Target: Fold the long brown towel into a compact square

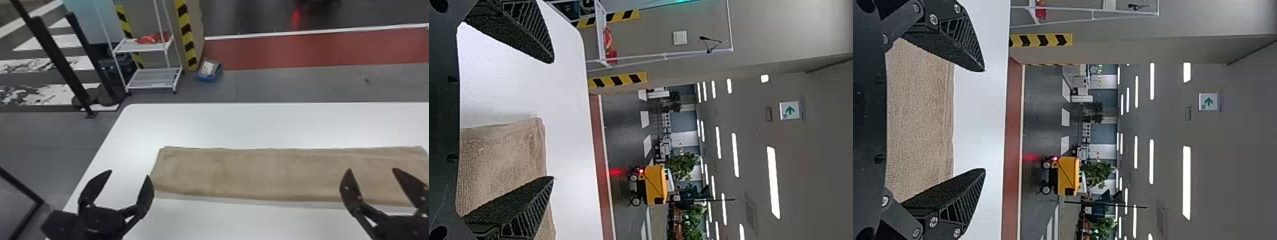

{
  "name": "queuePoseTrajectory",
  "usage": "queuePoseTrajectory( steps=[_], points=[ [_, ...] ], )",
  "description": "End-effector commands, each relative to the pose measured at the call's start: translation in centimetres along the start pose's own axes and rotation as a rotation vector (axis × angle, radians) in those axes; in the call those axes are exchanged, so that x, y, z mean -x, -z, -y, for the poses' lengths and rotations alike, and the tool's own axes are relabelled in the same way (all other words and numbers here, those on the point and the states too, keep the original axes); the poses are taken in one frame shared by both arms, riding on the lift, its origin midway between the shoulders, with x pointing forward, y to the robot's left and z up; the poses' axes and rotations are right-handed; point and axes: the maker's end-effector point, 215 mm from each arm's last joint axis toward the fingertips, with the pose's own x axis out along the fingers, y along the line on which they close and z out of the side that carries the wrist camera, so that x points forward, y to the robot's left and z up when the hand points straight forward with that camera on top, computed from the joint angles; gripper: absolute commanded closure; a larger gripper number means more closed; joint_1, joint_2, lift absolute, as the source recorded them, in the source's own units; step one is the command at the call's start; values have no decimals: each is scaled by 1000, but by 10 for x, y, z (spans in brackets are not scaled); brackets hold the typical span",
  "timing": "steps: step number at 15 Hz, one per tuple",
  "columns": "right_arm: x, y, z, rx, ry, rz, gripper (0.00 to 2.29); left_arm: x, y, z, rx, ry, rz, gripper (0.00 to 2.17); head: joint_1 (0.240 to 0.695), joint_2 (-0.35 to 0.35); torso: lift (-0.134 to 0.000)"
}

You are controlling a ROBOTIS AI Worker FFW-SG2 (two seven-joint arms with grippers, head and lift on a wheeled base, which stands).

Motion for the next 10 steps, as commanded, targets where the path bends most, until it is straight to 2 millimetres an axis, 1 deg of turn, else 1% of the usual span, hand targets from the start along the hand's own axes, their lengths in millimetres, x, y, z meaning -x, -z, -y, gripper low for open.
queuePoseTrajectory(
  steps=[1,6,10],
  points=[
    [0,0,0,0,1,-1,188,0,1,2,5,3,-1,36,695,180,-118],
    [1,1,1,1,2,-1,188,0,1,2,6,3,-2,36,695,178,-118],
    [1,1,5,6,6,0,188,0,2,6,9,9,-2,36,695,175,-118]
  ],
)
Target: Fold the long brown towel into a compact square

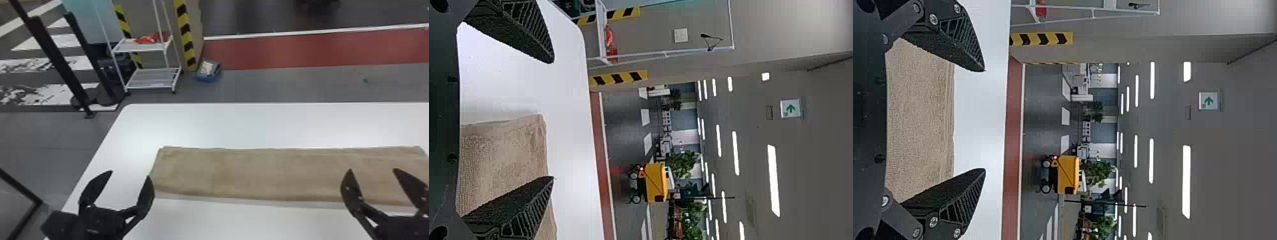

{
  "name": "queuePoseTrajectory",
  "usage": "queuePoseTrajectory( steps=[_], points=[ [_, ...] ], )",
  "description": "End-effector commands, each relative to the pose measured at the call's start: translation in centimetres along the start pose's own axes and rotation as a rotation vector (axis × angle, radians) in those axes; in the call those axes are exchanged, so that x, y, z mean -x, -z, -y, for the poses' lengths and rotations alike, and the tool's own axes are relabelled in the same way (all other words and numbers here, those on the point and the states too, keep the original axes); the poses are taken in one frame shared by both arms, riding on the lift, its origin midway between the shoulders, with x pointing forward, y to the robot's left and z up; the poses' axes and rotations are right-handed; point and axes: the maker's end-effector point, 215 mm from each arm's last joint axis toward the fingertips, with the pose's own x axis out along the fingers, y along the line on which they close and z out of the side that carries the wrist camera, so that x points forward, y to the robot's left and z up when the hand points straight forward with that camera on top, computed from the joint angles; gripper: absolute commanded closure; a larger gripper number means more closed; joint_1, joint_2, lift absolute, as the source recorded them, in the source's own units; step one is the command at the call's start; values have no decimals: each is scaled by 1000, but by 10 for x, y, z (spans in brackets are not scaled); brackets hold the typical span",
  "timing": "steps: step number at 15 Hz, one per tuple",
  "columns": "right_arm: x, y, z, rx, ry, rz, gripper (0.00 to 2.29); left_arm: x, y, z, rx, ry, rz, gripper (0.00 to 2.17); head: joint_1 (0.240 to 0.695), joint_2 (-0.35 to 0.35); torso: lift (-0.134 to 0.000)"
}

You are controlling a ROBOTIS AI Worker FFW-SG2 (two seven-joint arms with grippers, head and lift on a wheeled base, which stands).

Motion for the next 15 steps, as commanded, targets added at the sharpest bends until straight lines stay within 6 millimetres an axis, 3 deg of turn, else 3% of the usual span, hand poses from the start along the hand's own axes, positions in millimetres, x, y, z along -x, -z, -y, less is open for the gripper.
queuePoseTrajectory(
  steps=[1,6,12,15],
  points=[
    [0,0,1,1,0,0,188,0,0,4,7,2,0,36,695,173,-118],
    [0,1,2,5,-1,-4,188,-30,8,16,43,60,-63,80,695,151,-118],
    [0,9,7,11,-1,-16,188,-70,49,-14,165,79,-281,80,695,143,-118],
    [-2,11,9,4,-3,-20,188,-70,81,-24,282,99,-403,83,695,167,-118]
  ],
)
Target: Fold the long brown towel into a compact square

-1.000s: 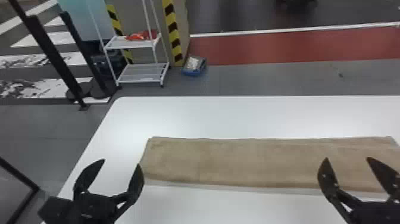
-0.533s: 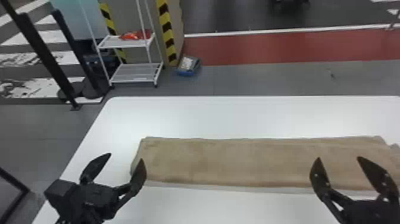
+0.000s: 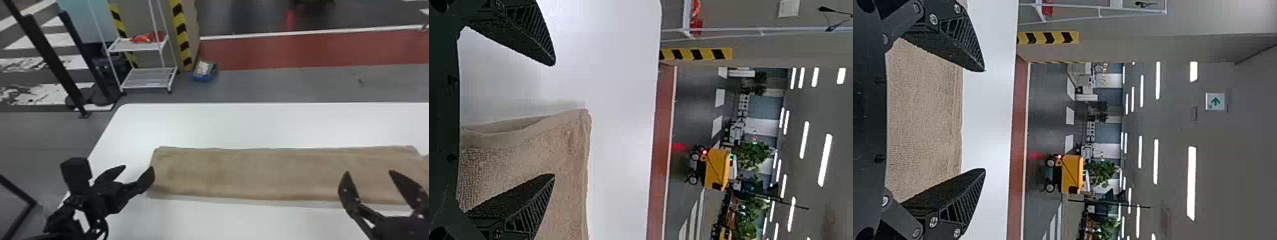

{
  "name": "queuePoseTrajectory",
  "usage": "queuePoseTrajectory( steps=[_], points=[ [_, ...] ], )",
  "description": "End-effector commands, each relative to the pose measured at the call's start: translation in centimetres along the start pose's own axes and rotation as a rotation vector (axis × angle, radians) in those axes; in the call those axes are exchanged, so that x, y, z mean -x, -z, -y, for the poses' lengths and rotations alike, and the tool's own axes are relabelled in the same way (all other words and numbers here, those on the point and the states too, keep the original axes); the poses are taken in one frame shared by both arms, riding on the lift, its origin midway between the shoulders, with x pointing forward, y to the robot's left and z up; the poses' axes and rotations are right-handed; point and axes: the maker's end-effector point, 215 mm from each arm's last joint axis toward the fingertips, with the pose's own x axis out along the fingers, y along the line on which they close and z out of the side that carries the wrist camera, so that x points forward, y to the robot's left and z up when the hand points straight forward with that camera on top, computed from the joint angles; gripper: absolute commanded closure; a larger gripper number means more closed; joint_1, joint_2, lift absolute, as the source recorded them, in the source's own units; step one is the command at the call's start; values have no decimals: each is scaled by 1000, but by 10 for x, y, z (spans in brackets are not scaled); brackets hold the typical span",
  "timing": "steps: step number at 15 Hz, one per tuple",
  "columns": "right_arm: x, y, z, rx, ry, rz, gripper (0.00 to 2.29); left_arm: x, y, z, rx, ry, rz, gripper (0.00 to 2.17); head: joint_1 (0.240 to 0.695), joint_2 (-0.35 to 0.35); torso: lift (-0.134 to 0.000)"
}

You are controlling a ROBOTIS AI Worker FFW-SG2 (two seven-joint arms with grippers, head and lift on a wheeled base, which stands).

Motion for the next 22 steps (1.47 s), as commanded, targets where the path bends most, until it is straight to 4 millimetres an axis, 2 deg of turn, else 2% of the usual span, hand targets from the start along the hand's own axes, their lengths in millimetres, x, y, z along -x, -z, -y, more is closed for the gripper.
queuePoseTrajectory(
  steps=[1,4,7,10,14,15,16,19,20,22],
  points=[
    [-1,2,1,-1,-2,-3,188,-1,17,-9,77,-2,-62,83,695,172,-118],
    [-1,2,3,1,-3,-3,188,0,31,5,138,48,-113,83,695,180,-118],
    [-1,2,2,-1,-4,-3,188,-1,20,23,158,93,-100,83,695,163,-118],
    [-1,3,2,-1,-4,-4,188,-8,25,42,165,124,-128,83,695,142,-118],
    [-2,2,5,3,-1,-3,188,-18,37,37,177,92,-181,117,695,121,-118],
    [-2,1,7,3,2,-1,188,-18,39,39,178,99,-186,252,695,120,-118],
    [-2,1,9,3,6,-1,188,-18,38,42,179,113,-183,498,695,120,-118],
    [-2,3,9,3,6,-7,188,-15,33,42,167,117,-175,1970,695,107,-118],
    [-2,3,10,3,8,-7,188,-13,31,43,159,118,-170,2148,695,105,-118],
    [-2,3,12,4,10,-6,188,-8,21,46,148,131,-153,2148,695,106,-118]
  ],
)
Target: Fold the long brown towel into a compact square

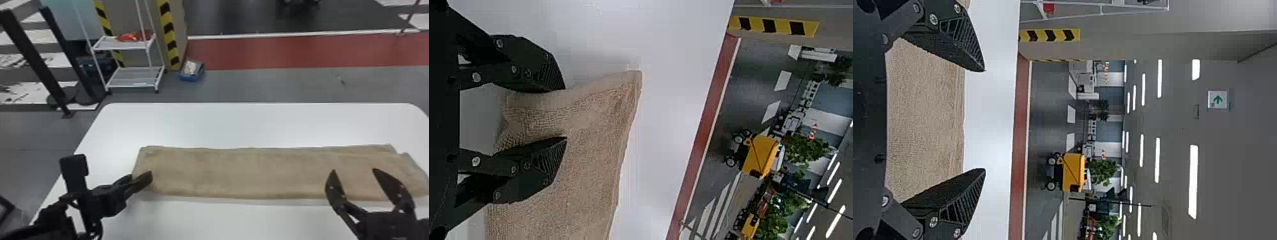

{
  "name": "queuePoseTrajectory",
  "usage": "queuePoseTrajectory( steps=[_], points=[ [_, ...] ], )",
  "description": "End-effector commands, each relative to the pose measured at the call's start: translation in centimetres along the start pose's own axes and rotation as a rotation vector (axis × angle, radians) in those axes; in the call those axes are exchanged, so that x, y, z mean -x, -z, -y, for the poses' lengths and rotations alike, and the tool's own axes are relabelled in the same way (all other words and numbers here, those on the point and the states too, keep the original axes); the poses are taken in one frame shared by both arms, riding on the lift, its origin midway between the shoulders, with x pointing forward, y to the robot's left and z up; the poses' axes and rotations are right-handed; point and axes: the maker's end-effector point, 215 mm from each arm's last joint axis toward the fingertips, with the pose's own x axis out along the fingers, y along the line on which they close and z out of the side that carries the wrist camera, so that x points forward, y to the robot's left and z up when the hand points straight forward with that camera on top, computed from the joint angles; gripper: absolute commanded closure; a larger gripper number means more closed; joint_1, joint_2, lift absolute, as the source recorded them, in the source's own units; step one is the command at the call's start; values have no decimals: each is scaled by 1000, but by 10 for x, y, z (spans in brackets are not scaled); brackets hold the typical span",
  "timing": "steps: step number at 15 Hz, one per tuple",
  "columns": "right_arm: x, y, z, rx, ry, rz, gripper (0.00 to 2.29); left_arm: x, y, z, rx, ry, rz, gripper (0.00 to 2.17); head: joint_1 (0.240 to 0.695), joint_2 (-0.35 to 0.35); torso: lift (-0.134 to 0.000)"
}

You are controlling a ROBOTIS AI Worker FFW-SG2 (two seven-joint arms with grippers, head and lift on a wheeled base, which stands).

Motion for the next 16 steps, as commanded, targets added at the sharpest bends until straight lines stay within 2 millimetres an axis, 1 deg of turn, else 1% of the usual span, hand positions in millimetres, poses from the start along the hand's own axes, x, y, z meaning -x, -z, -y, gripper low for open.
queuePoseTrajectory(
  steps=[1,2,3,5,6,7,8,9,10,11,12,13,14,15,16],
  points=[
    [1,0,8,0,13,-3,188,7,-8,3,-12,3,20,2148,695,104,-118],
    [3,-5,16,-5,26,7,188,11,-12,0,-14,1,29,2148,695,103,-118],
    [5,-9,28,-2,47,9,188,17,-17,-6,-14,-8,40,2148,695,100,-118],
    [11,-13,67,-10,110,16,188,27,-17,-23,0,-32,49,2148,695,92,-118],
    [13,-14,82,-12,135,15,188,34,-22,-30,3,-44,60,2148,695,81,-118],
    [16,-14,99,-13,163,17,188,42,-33,-39,-1,-63,82,2148,695,72,-118],
    [19,-14,116,-17,189,16,188,54,-47,-48,-10,-83,110,2148,695,64,-118],
    [22,-12,131,-18,210,13,188,65,-56,-59,-12,-107,129,2148,695,57,-118],
    [25,-14,148,-19,235,19,188,78,-65,-75,11,-136,140,2148,695,52,-118],
    [26,-13,159,-22,252,20,188,89,-72,-88,44,-151,150,2148,695,48,-118],
    [30,-13,173,-23,275,19,188,102,-78,-94,82,-163,151,2148,695,48,-118],
    [32,-15,184,-26,294,23,188,110,-90,-87,81,-153,162,2148,695,51,-118],
    [34,-15,188,-25,301,23,188,112,-102,-69,65,-131,170,2148,695,53,-118],
    [36,-14,193,-25,312,23,188,108,-108,-41,43,-93,152,2148,695,50,-118],
    [39,-13,199,-24,326,24,188,99,-110,-3,14,-42,124,2148,695,22,-118]
  ],
)
